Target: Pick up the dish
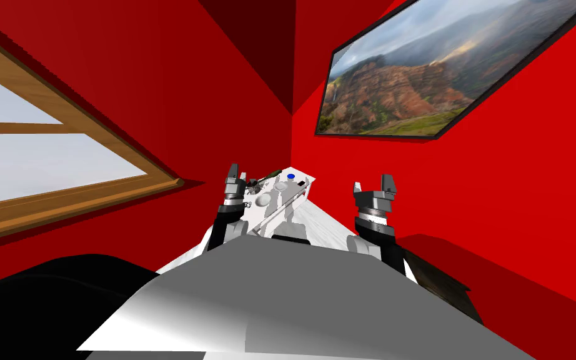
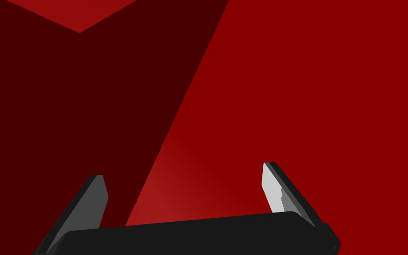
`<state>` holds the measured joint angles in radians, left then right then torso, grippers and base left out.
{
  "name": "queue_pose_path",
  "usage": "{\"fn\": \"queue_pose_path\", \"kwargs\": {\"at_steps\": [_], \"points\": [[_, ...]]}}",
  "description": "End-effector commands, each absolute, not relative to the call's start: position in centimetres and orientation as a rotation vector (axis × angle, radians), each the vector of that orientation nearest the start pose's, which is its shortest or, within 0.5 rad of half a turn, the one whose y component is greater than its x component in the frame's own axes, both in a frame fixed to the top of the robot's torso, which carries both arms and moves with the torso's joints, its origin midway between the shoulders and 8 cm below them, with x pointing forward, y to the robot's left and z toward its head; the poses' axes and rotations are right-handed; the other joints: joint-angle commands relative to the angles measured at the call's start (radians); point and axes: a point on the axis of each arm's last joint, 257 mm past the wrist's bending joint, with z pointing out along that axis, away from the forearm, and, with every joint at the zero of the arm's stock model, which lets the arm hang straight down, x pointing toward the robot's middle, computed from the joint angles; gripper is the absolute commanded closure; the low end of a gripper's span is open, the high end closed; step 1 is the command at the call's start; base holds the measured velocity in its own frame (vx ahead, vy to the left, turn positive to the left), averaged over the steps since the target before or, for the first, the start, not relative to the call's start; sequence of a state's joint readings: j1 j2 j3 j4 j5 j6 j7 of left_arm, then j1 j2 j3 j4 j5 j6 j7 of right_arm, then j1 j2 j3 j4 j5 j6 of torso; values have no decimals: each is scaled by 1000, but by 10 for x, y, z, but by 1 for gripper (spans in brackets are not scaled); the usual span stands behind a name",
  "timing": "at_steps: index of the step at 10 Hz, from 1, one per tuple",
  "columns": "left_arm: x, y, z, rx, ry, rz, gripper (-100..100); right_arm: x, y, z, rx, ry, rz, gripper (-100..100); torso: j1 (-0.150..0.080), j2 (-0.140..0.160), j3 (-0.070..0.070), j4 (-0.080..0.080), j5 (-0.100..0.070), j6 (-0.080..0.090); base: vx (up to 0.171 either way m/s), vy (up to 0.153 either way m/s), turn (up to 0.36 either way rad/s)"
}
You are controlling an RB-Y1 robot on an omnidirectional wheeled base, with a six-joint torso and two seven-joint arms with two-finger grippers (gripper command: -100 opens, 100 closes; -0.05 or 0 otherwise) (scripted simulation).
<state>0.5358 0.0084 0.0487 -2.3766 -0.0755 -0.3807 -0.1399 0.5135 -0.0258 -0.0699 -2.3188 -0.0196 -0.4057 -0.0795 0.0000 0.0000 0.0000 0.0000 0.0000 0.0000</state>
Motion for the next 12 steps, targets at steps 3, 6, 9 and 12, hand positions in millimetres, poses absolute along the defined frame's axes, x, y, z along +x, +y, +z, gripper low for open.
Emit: {"fn": "queue_pose_path", "kwargs": {"at_steps": [3, 6, 9, 12], "points": [[350, 281, 17, -534, 827, -1022, -100, 346, -305, 21, 728, 638, 1298, 0, 4, 4, 2, 1, 1, 0, -80, 65, -39], [364, 282, -13, -550, 913, -985, -100, 346, -305, 21, 728, 638, 1298, 0, 9, 12, 7, 3, 2, 0, -190, 111, -90], [379, 288, -48, -597, 990, -953, -100, 346, -305, 21, 728, 638, 1298, 0, 7, 10, 6, 2, 2, 0, -149, 95, -82], [397, 296, -92, -671, 1082, -918, -100, 346, -305, 21, 728, 638, 1298, 0, 7, 8, 5, 2, 2, 0, -125, 84, -89]]}}
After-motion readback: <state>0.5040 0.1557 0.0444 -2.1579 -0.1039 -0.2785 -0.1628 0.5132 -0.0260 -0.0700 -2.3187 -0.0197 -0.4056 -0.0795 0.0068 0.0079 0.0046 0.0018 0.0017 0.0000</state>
